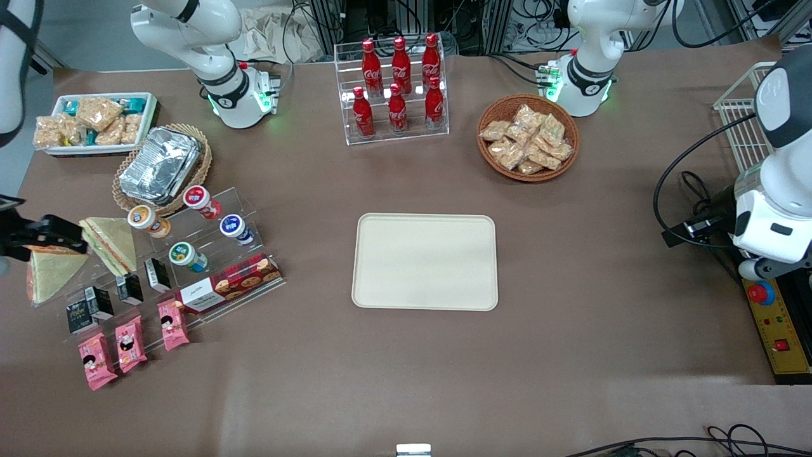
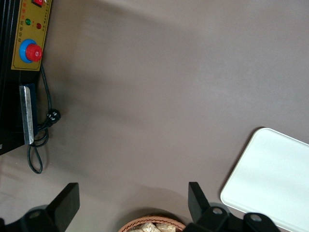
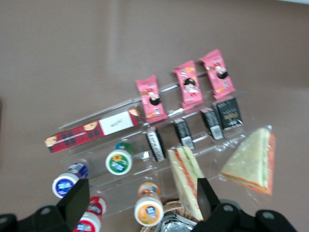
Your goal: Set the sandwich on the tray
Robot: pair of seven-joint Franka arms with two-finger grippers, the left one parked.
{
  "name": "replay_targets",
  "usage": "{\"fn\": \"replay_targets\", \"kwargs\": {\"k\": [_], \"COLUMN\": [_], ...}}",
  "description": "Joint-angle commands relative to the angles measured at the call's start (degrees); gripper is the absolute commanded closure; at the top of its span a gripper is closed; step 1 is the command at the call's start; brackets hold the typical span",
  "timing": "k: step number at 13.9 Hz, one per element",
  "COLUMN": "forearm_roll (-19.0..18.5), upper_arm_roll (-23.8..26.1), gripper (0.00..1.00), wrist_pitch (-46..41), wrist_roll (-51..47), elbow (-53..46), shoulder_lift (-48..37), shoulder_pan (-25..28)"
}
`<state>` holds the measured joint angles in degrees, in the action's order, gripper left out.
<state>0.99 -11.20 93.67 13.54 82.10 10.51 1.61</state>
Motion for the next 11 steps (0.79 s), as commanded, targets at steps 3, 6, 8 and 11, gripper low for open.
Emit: {"fn": "replay_targets", "kwargs": {"k": [3, 6, 8, 11], "forearm_roll": [0.33, -0.29, -0.29, -0.20], "upper_arm_roll": [0.21, 0.12, -0.23, -0.23], "gripper": [0.01, 0.01, 0.01, 0.01], "wrist_pitch": [0.19, 0.55, 1.33, 5.81], "wrist_roll": [-0.45, -0.54, -0.45, 6.54], "elbow": [-0.36, -0.01, 0.17, 2.89], "shoulder_lift": [-0.05, 0.22, 0.83, 1.45], "shoulder_pan": [-7.31, -10.48, -13.38, -18.48]}}
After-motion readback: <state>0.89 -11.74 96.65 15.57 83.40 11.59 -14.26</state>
